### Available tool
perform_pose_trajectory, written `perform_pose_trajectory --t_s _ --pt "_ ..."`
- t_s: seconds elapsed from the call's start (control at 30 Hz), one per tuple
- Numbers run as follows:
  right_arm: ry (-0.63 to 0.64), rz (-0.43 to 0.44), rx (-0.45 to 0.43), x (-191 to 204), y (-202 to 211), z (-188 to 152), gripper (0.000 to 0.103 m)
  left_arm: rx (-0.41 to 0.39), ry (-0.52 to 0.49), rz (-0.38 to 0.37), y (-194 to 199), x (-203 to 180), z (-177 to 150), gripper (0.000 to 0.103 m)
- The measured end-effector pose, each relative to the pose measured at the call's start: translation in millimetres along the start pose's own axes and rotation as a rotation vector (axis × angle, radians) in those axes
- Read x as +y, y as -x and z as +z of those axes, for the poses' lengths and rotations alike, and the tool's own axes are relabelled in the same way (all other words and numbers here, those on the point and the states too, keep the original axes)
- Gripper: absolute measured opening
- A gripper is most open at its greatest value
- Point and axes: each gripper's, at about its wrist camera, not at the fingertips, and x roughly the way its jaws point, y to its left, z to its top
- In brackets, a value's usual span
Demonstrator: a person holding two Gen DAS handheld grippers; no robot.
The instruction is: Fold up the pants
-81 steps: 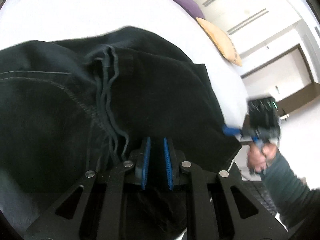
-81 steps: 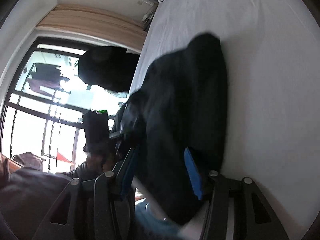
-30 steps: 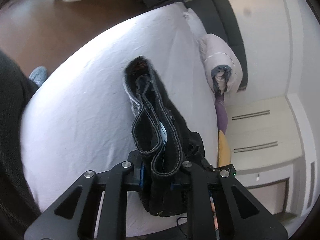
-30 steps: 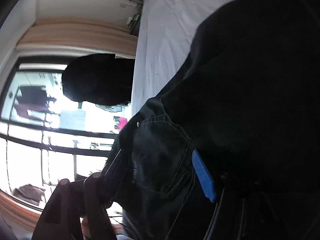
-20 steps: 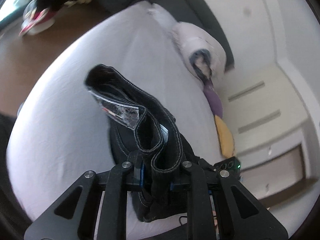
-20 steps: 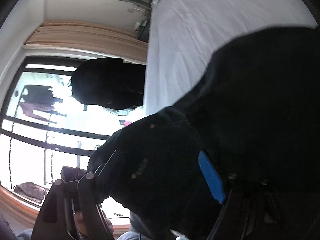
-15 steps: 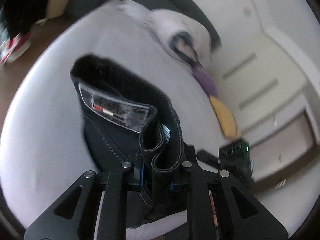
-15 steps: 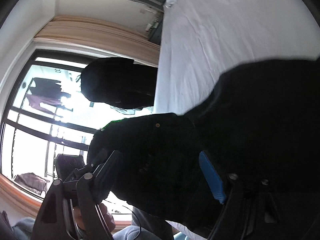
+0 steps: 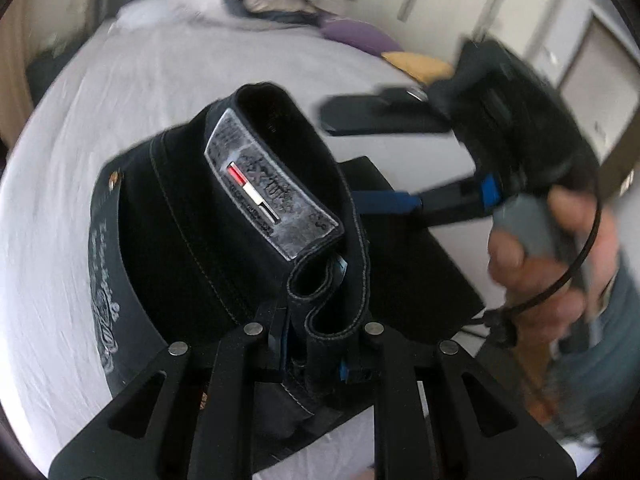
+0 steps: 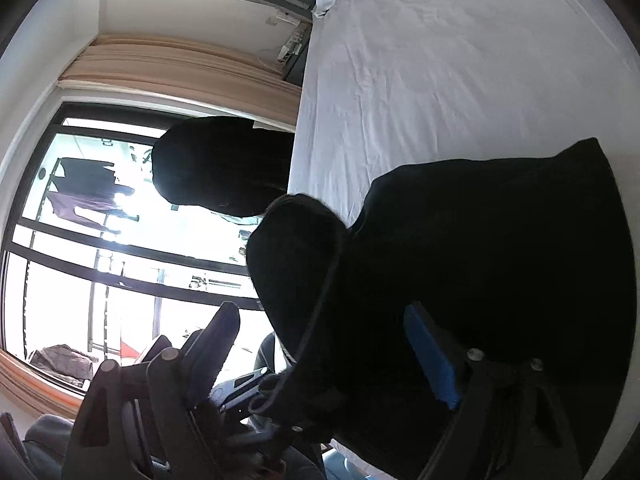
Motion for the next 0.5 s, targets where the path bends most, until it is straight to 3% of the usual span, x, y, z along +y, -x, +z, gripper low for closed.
perform_pose_trajectory --t_s 0.07,0.17,0.2,0.27,0.3,0.37,0.5 --pt "0.035 -0.047 0.02 9.0 -0.1 -2.2 0.087 -0.005 -0.065 0.024 -2.5 -17.5 -1.6 0.015" --pt "0.107 -0.204 0.093 22.7 -7.5 -7.2 0.084 -0.01 -0.18 0.065 -7.4 -46.9 -5.7 0.015" --pt "0.144 -0.261 0.122 28.1 -10.8 -10.5 0.079 -0.012 -0.22 0.074 -8.3 -52.5 -16.6 0.015" --pt "0.209 -0.383 0.158 36.6 -14.5 -16.2 0.059 -0.013 -0.278 0.098 -9.8 -67.5 -21.8 0.015" --pt "0.255 -0.46 0.18 40.5 -15.5 -21.3 0.053 -0.008 -0.284 0.098 -12.0 -71.0 -23.6 0.015" --pt "0.289 -0.536 0.186 41.7 -11.6 -24.3 0.031 -0.002 -0.287 0.1 -14.3 -75.4 -23.7 0.015" --pt "0.3 -0.551 0.162 39.9 4.0 -28.9 0.021 0.001 -0.291 0.126 -17.8 -87.1 -17.6 0.015"
